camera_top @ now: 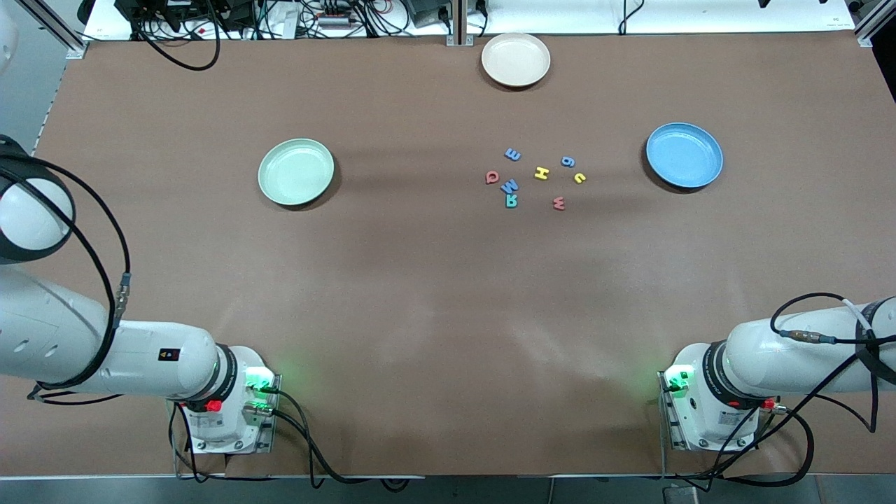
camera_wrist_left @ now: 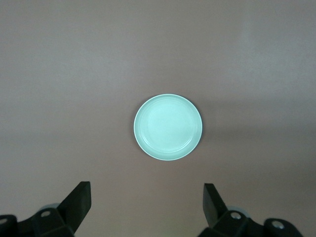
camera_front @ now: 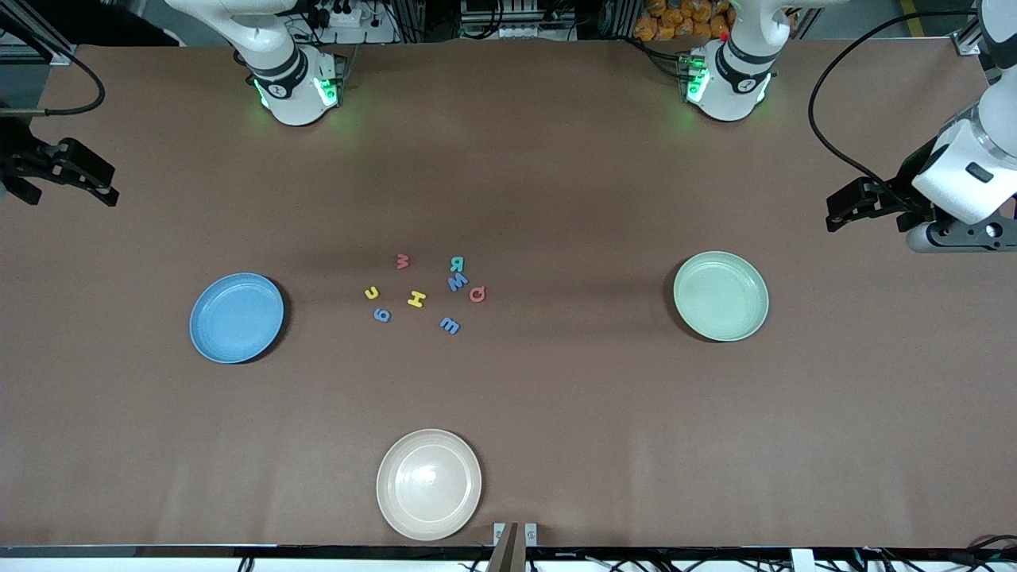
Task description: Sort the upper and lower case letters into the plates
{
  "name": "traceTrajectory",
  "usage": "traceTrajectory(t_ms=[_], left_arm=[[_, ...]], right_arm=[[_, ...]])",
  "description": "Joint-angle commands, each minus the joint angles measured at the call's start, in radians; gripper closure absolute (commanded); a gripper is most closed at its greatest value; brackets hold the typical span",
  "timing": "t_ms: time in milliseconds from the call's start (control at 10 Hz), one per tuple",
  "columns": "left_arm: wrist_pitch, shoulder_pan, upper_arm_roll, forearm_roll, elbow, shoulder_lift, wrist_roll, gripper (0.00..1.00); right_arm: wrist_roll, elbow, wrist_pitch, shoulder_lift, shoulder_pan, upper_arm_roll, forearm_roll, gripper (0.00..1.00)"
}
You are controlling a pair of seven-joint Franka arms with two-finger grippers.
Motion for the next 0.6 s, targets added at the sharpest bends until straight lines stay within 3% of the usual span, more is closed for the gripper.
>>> traceTrajectory(t_ms=[0, 200, 500], left_arm=[[-0.012, -0.040, 0.001, -0.024, -0.010, 0.008, 0.015, 0.00], [-0.009, -0.112, -0.025, -0.028, -0.023, 0.054, -0.044, 0.00], [0.147, -0.263, -0.056, -0.099, -0.017, 0.180, -0.328, 0.00]], right_arm=[[-0.013, 0.020, -0.015, 0.011, -0.006, -0.003, 0.024, 0.00], [-0.008, 0.014, -0.018, 0.033, 0.003, -0.001, 0.022, 0.00], [-0.013, 0.002, 0.035, 0.160, 0.041, 0.002, 0.030, 0.00]])
